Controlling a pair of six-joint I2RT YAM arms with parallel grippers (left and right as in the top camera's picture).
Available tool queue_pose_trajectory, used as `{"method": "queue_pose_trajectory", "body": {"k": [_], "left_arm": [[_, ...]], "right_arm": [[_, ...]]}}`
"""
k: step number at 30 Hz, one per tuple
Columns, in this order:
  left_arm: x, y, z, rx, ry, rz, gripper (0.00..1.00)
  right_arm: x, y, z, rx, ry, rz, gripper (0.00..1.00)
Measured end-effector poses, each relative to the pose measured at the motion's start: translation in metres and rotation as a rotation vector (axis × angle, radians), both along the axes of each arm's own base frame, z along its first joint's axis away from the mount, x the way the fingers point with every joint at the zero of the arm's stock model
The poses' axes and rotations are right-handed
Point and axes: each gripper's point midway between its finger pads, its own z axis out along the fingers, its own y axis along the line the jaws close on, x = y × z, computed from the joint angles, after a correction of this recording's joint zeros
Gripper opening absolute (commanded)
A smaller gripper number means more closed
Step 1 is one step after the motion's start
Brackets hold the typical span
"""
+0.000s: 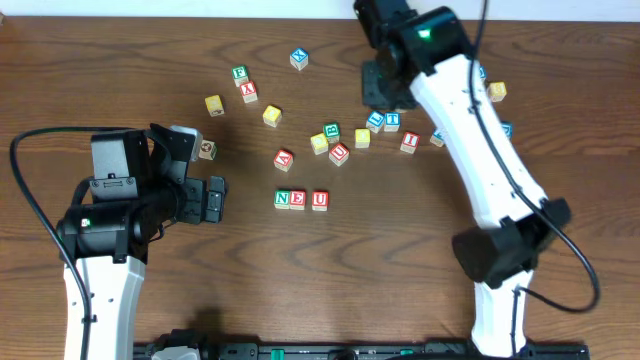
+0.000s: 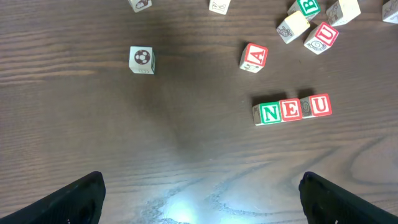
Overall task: Spell out NEURIPS
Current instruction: 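Carry the green R block toward the right end of the NEU row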
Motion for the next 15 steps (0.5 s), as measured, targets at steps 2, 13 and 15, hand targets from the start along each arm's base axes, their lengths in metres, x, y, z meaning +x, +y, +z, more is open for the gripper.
{"method": "queue_pose_trajectory", "body": {"k": [2, 13, 15], "left_arm": [[0.0, 0.0, 0.0, 0.0, 0.0, 0.0, 0.98], [0.0, 0.0, 0.0, 0.0, 0.0, 0.0, 0.98], [0.0, 0.0, 0.0, 0.0, 0.0, 0.0, 0.98]], "right_arm": [[-0.015, -0.005, 0.011, -0.003, 0.013, 0.002, 0.01], [-0.071, 0.032, 0.034, -0.098, -0.028, 0.102, 0.01], [-0.081, 0.041, 0.029, -0.114, -0.016, 0.122, 0.01]]}}
